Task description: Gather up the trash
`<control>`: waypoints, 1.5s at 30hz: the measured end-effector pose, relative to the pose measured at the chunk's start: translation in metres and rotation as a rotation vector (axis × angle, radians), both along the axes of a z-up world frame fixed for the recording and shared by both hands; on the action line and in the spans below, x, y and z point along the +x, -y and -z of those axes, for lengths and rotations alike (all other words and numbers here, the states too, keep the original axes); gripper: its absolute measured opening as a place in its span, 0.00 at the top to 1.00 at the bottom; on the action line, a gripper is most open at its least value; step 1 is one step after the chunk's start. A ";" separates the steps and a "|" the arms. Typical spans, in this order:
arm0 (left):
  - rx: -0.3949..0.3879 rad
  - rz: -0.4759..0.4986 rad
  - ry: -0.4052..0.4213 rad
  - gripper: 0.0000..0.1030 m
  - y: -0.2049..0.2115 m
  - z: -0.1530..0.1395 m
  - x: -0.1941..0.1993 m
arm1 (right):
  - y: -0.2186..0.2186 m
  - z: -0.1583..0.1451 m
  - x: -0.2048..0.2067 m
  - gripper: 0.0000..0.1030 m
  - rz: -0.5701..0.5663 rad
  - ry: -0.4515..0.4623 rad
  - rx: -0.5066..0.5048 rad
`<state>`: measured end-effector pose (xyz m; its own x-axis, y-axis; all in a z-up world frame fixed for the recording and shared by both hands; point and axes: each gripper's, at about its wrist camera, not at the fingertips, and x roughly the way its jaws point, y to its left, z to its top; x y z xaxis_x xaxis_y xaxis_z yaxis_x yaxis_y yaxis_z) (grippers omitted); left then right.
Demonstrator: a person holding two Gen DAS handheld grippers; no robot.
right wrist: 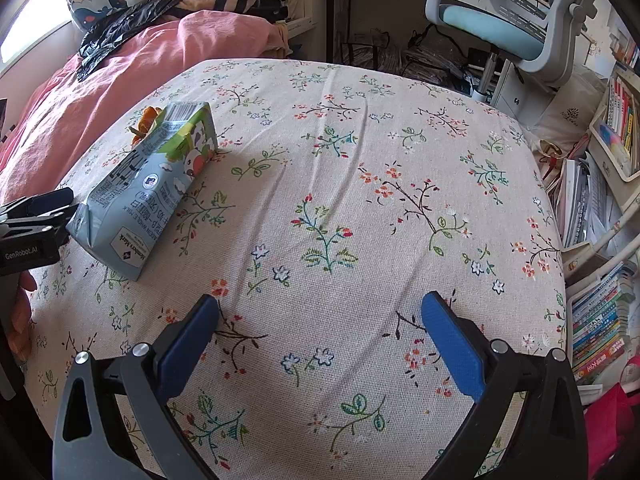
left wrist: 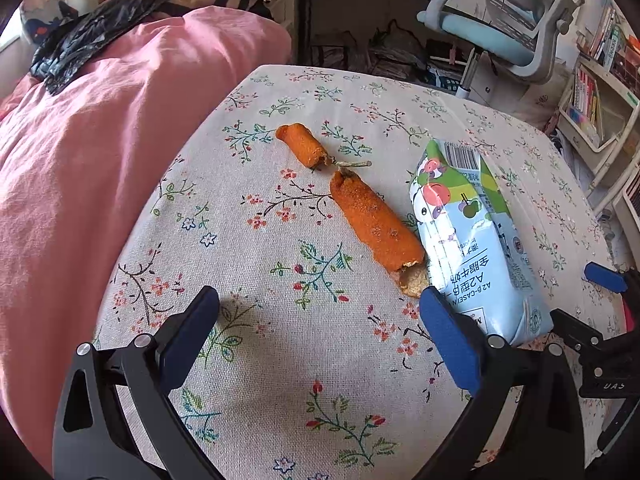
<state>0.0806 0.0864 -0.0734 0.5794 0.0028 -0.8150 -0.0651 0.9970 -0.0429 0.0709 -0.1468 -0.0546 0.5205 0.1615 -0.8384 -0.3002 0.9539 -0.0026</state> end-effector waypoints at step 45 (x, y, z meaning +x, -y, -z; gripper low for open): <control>0.084 -0.038 -0.026 0.07 0.014 0.002 0.001 | -0.001 0.000 0.000 0.06 0.001 0.000 0.000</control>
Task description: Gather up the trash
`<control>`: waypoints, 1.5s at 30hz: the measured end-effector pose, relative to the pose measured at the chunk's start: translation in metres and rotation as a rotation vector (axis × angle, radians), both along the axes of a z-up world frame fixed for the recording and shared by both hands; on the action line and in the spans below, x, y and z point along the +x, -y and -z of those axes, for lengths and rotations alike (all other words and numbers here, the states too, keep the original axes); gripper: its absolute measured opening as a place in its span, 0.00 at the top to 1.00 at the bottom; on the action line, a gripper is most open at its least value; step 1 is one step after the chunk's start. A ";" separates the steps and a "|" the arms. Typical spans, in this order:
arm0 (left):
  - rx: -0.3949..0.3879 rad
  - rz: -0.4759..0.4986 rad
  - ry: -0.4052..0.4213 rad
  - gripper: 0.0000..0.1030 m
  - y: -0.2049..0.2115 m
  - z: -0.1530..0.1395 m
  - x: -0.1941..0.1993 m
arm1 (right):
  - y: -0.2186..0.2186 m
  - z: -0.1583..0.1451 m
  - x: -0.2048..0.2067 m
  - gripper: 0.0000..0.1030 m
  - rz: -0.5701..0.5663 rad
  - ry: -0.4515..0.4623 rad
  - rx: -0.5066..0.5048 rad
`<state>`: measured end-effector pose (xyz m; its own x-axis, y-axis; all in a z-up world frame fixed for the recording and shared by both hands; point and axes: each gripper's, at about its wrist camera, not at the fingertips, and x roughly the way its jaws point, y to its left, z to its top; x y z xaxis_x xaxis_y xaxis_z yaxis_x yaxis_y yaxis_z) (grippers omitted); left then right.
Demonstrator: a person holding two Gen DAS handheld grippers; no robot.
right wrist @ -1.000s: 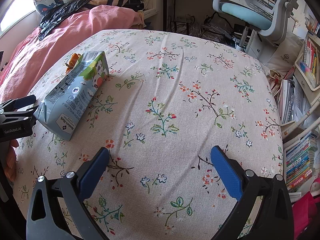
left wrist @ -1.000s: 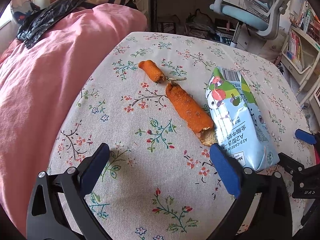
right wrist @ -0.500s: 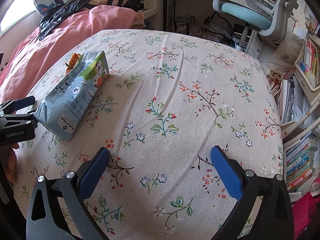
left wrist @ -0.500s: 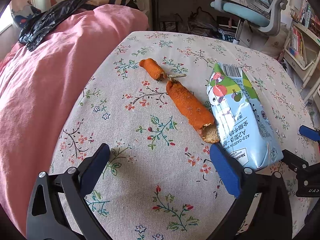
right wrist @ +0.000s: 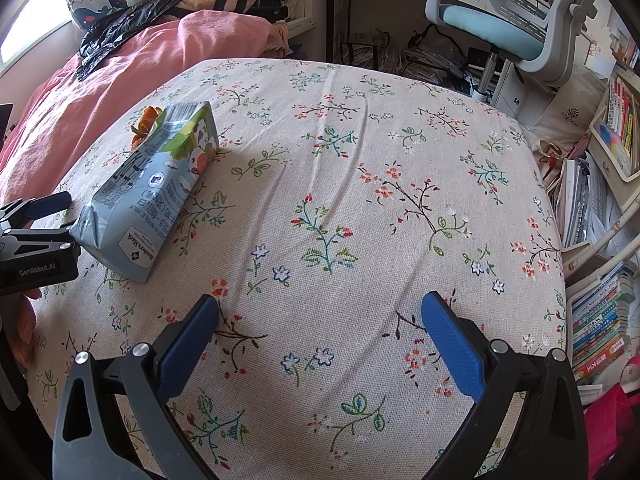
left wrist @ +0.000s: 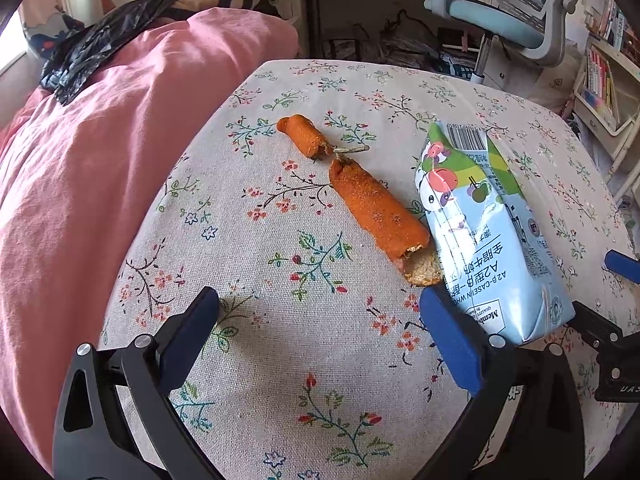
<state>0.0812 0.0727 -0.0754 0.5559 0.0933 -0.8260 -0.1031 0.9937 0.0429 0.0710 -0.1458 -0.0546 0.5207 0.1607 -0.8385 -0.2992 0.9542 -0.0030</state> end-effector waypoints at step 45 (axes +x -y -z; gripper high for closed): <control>-0.010 0.017 0.004 0.06 0.023 0.001 0.034 | -0.001 0.000 -0.001 0.06 0.000 0.000 -0.002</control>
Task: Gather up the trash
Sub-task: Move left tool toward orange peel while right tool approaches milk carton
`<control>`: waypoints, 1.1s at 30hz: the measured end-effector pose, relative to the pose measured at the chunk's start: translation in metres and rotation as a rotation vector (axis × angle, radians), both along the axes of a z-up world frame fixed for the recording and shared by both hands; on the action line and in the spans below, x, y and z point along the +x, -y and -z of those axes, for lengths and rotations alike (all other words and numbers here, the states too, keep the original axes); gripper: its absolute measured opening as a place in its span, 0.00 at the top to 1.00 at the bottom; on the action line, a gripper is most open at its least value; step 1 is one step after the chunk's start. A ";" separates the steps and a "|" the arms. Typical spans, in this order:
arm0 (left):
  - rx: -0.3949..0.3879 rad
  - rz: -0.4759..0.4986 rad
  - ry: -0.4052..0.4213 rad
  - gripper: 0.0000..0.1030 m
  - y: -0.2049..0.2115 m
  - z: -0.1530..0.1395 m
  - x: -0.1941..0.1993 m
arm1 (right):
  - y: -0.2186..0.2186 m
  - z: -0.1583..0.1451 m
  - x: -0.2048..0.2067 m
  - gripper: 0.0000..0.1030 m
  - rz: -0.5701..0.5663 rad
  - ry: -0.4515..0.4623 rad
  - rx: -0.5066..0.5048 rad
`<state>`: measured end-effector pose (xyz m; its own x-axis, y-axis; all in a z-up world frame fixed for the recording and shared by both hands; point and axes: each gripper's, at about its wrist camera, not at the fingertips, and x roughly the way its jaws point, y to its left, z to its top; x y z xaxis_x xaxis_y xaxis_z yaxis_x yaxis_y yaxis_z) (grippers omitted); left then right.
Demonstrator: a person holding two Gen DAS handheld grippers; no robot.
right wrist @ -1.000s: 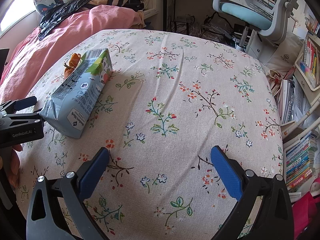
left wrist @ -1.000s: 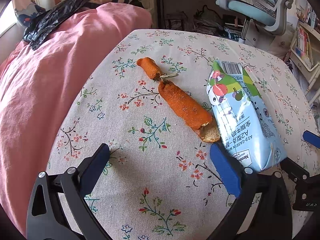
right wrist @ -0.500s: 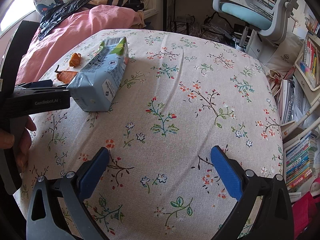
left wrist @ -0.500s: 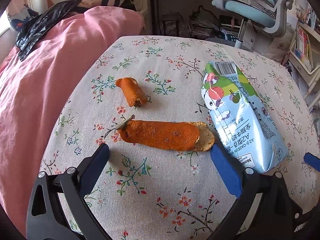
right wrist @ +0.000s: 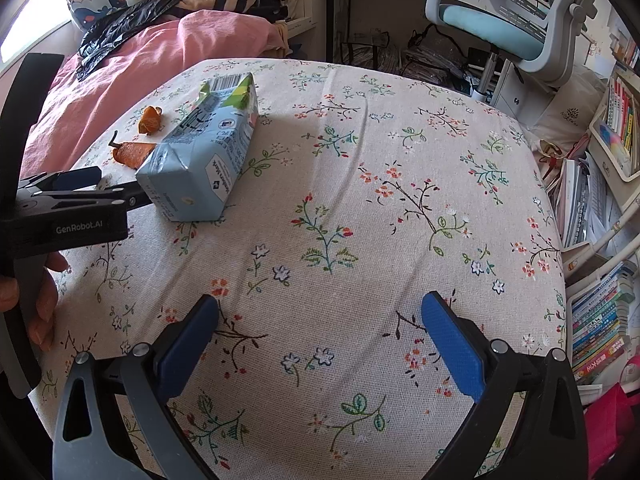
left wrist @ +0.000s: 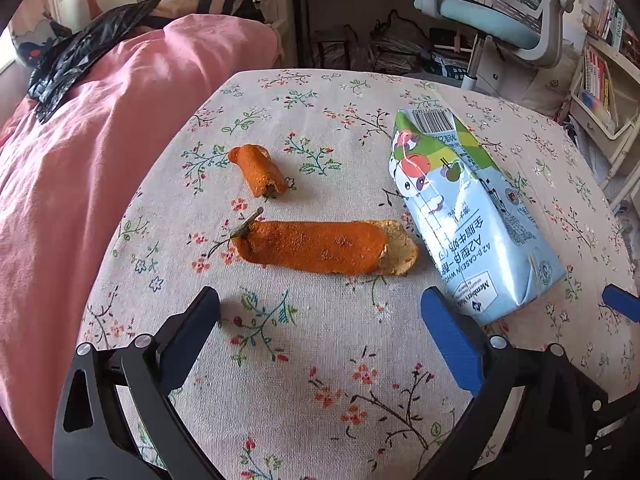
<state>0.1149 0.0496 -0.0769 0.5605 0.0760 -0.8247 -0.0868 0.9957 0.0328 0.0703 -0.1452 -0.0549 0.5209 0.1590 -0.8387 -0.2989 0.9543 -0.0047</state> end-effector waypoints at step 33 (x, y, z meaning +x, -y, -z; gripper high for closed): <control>-0.063 0.019 0.083 0.11 0.001 -0.018 0.019 | -0.001 0.000 0.000 0.06 0.001 -0.001 0.001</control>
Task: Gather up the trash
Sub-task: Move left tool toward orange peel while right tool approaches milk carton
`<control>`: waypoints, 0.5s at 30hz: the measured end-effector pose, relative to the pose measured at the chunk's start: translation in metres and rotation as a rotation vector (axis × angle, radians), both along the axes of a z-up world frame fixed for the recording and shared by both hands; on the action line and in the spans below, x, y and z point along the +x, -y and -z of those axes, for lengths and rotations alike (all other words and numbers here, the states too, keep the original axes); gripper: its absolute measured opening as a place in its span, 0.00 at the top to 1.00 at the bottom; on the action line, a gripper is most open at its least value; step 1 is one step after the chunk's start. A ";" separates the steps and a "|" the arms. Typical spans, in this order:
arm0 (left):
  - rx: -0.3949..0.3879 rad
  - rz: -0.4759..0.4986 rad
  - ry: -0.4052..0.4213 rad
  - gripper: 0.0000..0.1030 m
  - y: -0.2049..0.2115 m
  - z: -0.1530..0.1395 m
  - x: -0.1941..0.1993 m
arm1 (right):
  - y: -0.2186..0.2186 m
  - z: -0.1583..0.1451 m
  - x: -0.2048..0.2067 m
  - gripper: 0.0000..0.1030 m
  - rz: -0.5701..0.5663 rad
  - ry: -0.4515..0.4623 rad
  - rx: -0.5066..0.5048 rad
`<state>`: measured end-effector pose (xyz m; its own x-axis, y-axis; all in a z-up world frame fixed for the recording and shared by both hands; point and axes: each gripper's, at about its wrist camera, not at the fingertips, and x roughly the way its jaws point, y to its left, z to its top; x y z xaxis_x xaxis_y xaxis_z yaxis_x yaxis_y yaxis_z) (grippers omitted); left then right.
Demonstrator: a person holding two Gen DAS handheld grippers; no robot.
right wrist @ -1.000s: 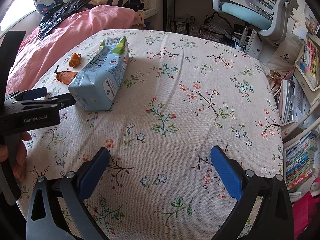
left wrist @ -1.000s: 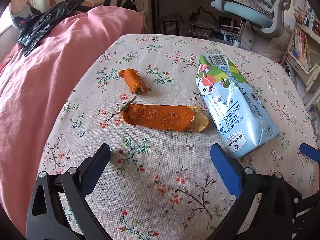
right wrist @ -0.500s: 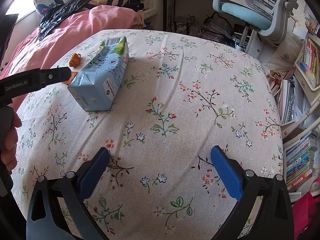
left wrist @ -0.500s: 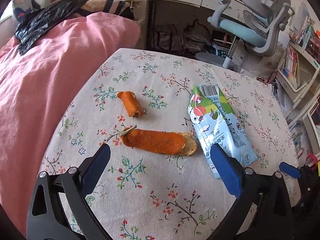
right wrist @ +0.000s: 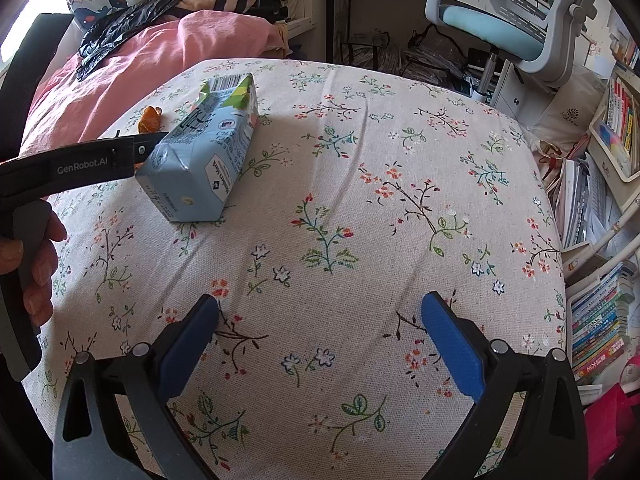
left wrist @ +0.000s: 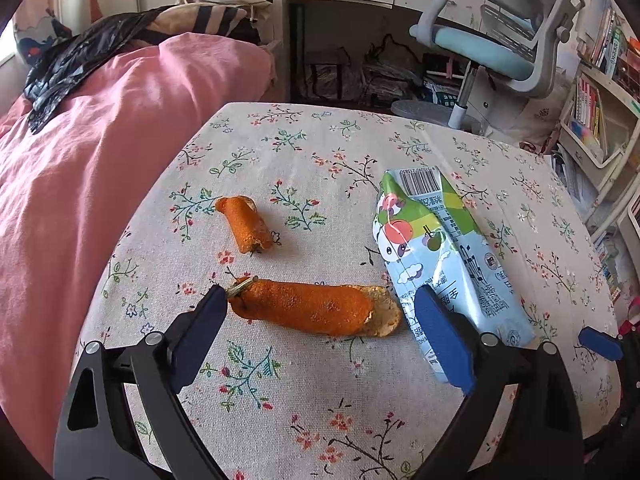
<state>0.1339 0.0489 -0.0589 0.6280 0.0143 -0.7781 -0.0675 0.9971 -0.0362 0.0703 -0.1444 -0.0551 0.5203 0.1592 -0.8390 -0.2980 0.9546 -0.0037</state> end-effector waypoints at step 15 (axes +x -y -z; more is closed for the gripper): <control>-0.024 -0.018 -0.012 0.11 -0.004 0.003 0.003 | 0.002 -0.002 -0.004 0.06 -0.032 -0.002 0.019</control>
<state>0.1371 0.0534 -0.0615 0.6181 0.0068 -0.7861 -0.0864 0.9945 -0.0594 0.0666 -0.1467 -0.0531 0.5134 0.1914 -0.8365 -0.3285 0.9444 0.0145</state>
